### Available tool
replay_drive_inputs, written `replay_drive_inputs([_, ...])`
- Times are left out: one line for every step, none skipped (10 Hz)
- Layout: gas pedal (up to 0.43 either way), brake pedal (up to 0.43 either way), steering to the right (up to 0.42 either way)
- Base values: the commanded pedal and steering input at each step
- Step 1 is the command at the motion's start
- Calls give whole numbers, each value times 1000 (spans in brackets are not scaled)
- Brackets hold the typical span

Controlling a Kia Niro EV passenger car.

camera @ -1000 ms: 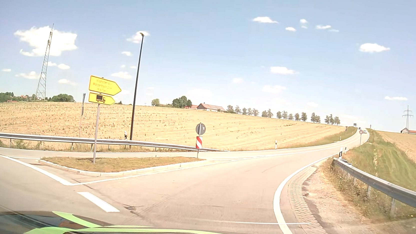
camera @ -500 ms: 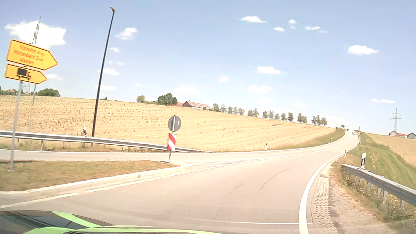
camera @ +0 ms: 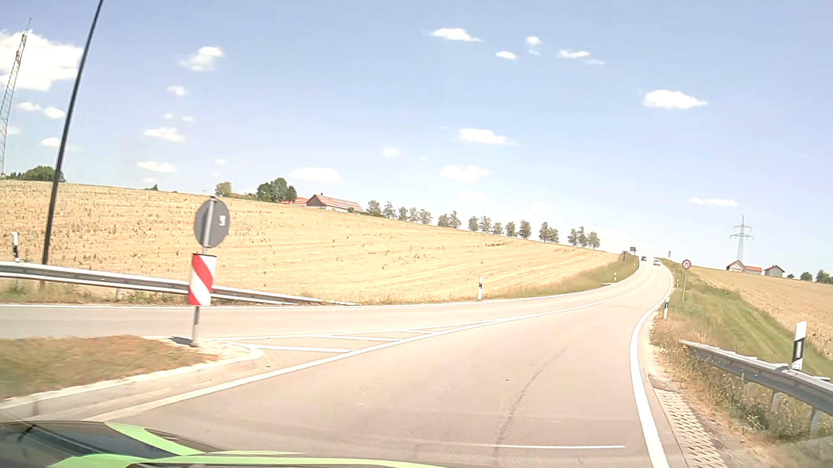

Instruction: Follow the waypoints while adhering to traffic rules and regulations

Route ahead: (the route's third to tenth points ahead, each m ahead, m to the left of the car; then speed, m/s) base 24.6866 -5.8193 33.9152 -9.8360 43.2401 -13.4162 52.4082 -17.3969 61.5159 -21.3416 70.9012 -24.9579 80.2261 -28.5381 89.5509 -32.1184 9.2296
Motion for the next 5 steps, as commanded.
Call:
replay_drive_inputs([268,0,101])
replay_drive_inputs([280,0,101])
replay_drive_inputs([280,0,105])
replay_drive_inputs([299,0,109])
replay_drive_inputs([319,0,110])
